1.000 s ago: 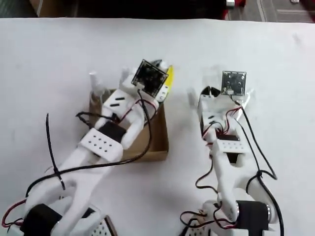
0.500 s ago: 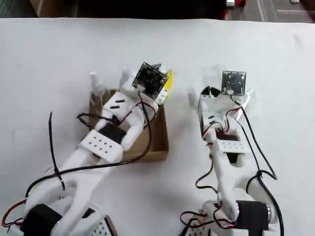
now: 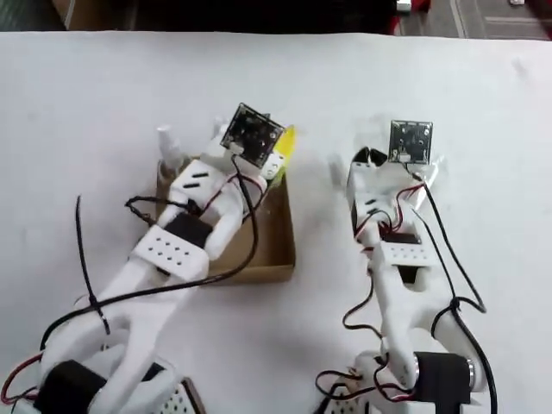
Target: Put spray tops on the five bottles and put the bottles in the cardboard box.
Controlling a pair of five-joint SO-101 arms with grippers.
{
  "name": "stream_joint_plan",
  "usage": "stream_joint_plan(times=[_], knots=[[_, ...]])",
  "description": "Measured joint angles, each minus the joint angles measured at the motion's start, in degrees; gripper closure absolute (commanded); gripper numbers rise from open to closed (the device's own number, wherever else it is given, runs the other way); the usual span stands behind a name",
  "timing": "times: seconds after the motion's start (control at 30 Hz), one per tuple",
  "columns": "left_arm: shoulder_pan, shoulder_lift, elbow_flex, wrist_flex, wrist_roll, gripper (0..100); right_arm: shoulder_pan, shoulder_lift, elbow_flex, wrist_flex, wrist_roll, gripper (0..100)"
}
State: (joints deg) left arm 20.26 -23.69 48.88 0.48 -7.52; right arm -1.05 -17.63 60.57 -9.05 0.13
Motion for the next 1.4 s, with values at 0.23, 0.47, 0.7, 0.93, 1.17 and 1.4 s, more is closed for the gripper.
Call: stream_joint_plan(times=[0.23, 0.47, 0.7, 0.93, 1.17, 1.4], knots=[[-0.1, -12.7, 0.0, 7.4, 0.0, 87, 0.0, 0.0, 0.0, 0.0, 0.0, 98.1], [-4.6, -33.3, -1.8, 19.5, 0.0, 87, 0.0, 0.0, 0.0, 0.0, 0.0, 98.1], [-22.7, -51.9, -1.9, 40.6, 0.0, 98, -0.1, 0.0, 0.0, 0.2, 0.0, 98.2], [-37.8, -68.0, 17.5, 45.9, 1.1, 98, -2.1, -3.6, -4.0, 15.1, 0.0, 98.2], [-41.7, -80.2, 40.4, 38.1, 10.5, 98, -10.8, -16.3, -14.2, 46.7, 0.0, 98.2], [-41.8, -80.1, 44.1, 34.9, 10.5, 98, -22.6, -18.2, -16.3, 60.5, 0.0, 98.2]])
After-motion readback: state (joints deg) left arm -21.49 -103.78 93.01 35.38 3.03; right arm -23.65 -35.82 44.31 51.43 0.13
